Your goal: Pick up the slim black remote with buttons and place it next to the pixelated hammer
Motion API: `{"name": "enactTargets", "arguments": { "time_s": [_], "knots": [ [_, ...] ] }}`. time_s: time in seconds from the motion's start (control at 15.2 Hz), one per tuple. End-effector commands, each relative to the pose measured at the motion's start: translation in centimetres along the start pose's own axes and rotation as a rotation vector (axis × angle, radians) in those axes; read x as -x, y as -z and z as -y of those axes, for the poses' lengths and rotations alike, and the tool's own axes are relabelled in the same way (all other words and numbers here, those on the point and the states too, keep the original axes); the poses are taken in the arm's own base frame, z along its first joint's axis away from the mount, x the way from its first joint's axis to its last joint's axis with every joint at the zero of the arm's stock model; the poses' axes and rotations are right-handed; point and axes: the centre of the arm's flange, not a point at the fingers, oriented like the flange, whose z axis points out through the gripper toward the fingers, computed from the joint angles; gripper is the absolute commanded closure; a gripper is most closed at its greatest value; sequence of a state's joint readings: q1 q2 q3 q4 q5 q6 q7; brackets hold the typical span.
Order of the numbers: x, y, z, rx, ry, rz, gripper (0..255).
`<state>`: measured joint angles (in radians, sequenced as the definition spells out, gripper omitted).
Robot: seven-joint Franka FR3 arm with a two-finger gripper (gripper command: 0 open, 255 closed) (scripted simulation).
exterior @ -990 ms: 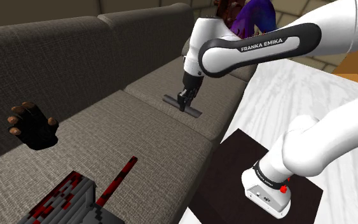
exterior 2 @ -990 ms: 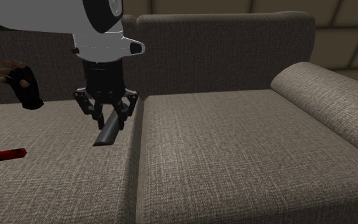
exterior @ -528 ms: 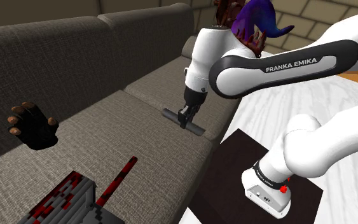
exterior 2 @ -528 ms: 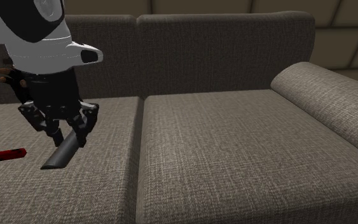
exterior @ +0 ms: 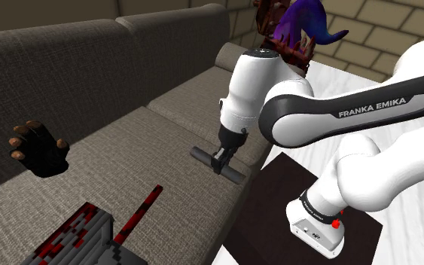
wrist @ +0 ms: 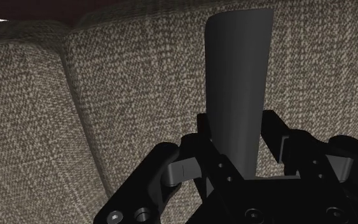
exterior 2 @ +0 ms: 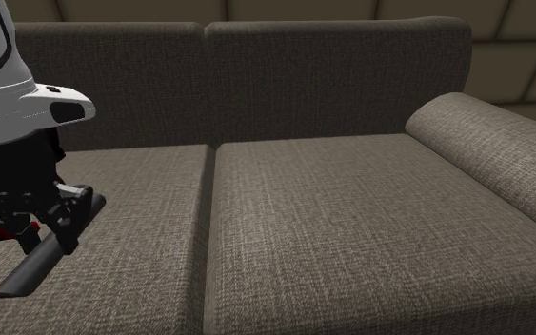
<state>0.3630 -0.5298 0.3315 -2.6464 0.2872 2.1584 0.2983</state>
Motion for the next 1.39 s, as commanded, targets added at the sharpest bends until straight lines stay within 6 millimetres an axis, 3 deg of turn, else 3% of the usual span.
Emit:
{"name": "enactTargets", "arguments": {
  "time_s": [0.0, 0.79, 1.32],
  "knots": [
    [0.1, -0.9, -0.1, 0.000, -0.001, -0.001, 255],
    [0.1, -7.3, -0.6, 0.000, -0.001, -0.001, 255],
    [0.1, -7.5, -0.6, 0.000, -0.001, -0.001, 255]
  ]
}}
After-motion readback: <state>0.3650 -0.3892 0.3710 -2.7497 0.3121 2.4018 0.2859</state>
